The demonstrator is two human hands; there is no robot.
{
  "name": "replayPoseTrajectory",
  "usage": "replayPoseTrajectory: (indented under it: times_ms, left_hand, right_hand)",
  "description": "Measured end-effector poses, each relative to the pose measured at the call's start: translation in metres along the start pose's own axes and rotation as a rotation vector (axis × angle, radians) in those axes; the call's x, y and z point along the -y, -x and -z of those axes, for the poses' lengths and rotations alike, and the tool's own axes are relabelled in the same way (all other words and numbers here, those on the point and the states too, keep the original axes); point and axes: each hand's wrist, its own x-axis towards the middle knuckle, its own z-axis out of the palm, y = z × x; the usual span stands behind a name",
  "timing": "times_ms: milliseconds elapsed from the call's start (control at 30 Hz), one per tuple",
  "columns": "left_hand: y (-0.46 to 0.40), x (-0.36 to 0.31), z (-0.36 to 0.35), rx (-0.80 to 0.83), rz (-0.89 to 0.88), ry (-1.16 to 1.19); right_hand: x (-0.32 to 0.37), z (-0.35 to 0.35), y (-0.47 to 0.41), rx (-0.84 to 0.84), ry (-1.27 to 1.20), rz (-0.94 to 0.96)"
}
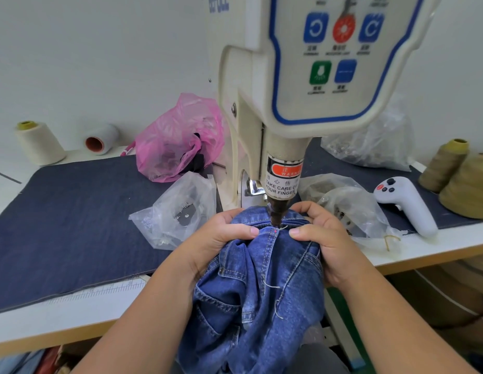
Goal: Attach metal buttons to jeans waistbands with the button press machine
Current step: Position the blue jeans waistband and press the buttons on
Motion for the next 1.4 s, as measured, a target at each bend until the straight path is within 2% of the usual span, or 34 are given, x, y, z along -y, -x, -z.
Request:
replayPoseTrajectory:
  times_ms: [1400]
  left_hand:
    - [-0.0003, 0.0014, 0.0011, 0.048, -0.018, -0.035]
  right_hand:
    - [-0.0009, 0.004, -0.0038, 0.041, -0.034, -0.038]
